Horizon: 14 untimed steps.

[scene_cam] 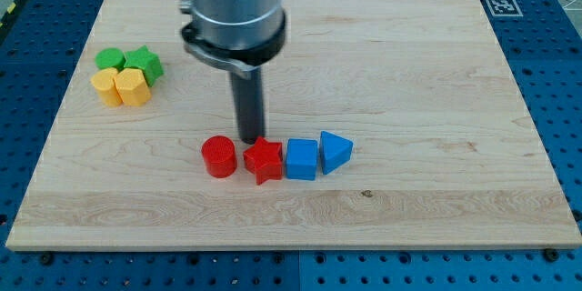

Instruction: Move the red circle closer to the red star

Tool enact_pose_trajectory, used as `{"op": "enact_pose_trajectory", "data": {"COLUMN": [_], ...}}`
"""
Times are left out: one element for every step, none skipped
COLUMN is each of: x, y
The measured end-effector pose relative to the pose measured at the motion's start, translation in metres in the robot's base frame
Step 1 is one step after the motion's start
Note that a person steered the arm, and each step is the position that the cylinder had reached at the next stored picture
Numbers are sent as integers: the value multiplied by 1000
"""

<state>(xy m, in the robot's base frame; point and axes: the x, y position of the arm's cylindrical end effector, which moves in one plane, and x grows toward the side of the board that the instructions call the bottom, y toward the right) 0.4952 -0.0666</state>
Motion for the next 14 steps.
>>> {"op": "enact_pose_trajectory", "data": {"x": [0, -3, -3, -2, 1, 6, 6, 8, 11, 11, 12, 14, 14, 14], "y": [-39, -68, -75, -75, -73, -62, -54, -54, -54, -54, -52, -47, -36, -31]}}
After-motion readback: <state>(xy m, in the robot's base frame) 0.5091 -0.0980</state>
